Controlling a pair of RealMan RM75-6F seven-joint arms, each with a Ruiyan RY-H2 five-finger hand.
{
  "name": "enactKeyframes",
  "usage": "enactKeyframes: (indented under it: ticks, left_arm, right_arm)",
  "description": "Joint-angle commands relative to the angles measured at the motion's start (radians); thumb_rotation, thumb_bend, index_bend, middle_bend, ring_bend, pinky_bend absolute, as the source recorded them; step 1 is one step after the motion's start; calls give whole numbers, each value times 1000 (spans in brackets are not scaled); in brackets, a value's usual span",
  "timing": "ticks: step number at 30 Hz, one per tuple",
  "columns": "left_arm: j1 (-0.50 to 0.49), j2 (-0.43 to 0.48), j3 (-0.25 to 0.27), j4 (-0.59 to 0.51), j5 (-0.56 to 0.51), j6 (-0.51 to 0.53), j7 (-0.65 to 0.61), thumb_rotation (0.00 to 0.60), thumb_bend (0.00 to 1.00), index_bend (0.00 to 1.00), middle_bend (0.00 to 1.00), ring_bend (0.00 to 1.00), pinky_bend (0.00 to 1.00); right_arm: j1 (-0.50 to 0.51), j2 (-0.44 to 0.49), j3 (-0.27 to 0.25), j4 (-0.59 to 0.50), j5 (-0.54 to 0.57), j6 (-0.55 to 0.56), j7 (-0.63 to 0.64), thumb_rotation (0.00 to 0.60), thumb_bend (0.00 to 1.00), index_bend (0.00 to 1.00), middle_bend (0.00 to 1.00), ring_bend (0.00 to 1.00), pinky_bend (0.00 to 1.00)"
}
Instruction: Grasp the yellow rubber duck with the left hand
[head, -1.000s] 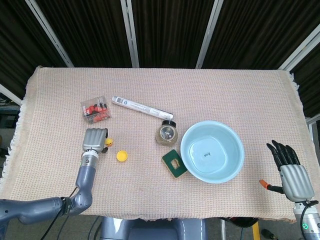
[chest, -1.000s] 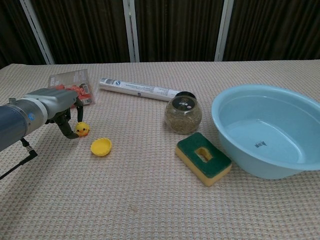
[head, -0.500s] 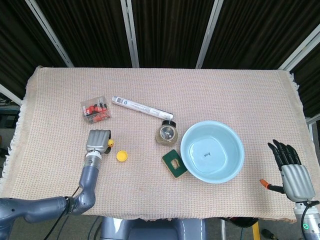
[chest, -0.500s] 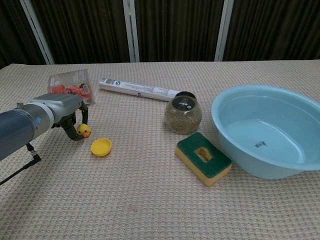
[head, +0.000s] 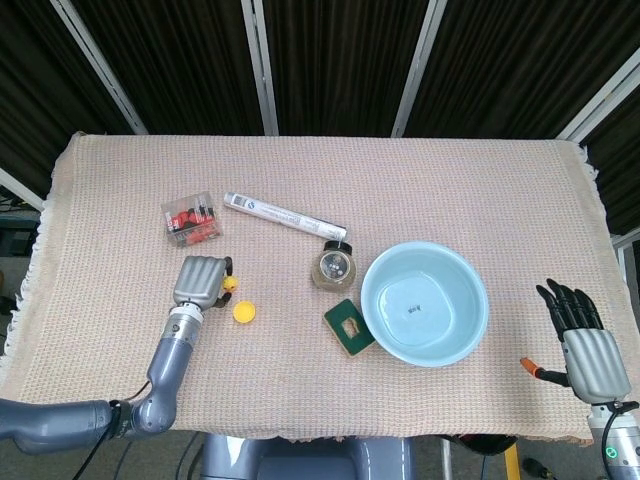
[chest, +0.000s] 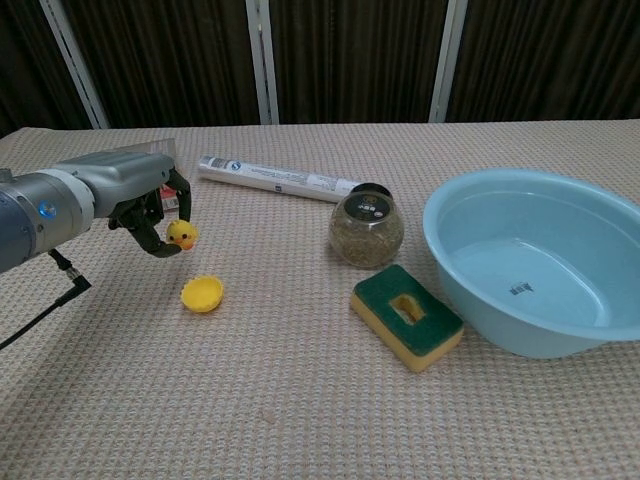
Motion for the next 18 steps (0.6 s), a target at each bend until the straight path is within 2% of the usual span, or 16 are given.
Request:
enactKeyframes:
  ticks: [1, 10, 18]
  left_arm:
    - [1, 31, 21, -59, 23, 3, -4, 600, 359, 494, 910, 780, 662]
    - [-15, -11, 73, -70, 10, 3, 14, 600, 359, 494, 910, 780, 662]
    - [-27, -48, 83, -39, -8, 6, 12, 600, 359, 494, 910, 780, 662]
  right_arm:
    - [0, 0, 0, -1, 2, 0, -1, 600, 48, 24, 0, 0, 31]
    - [0, 1, 3, -3, 8, -3, 2, 600, 48, 24, 0, 0, 31]
    - [0, 1, 3, -5, 7, -3, 5, 600, 49, 24, 0, 0, 31]
